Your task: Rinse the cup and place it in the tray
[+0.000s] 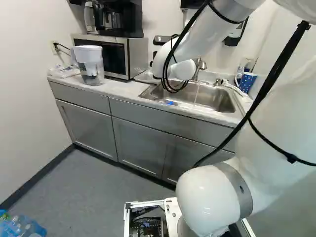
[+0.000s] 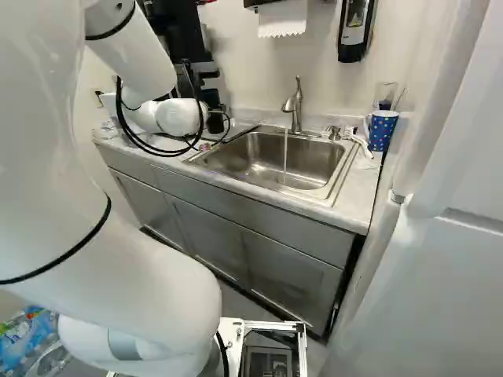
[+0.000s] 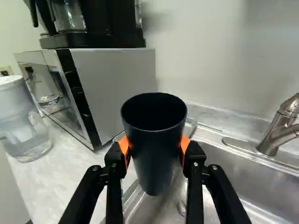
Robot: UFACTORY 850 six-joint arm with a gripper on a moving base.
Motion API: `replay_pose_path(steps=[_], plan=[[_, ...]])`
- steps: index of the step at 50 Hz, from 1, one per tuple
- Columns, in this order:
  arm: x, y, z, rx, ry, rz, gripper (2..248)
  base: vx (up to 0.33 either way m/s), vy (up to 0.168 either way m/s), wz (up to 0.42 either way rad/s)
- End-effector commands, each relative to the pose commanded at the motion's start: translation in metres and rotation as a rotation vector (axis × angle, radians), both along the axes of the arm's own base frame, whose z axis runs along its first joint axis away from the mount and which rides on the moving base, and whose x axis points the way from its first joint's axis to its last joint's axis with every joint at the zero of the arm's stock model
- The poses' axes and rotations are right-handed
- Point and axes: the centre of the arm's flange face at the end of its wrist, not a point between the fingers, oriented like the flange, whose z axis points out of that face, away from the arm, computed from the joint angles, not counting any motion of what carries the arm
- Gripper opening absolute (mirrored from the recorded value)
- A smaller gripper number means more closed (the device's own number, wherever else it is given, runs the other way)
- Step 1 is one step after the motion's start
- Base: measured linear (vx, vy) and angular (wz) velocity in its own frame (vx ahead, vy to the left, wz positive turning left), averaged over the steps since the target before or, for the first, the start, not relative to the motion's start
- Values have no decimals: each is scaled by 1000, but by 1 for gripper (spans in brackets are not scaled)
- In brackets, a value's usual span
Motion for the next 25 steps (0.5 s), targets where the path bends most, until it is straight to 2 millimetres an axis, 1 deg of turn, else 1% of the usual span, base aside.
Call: replay_pose_path(steps=[25], plan=[[-1,-37,0,14,1,-92,123,0,0,0]])
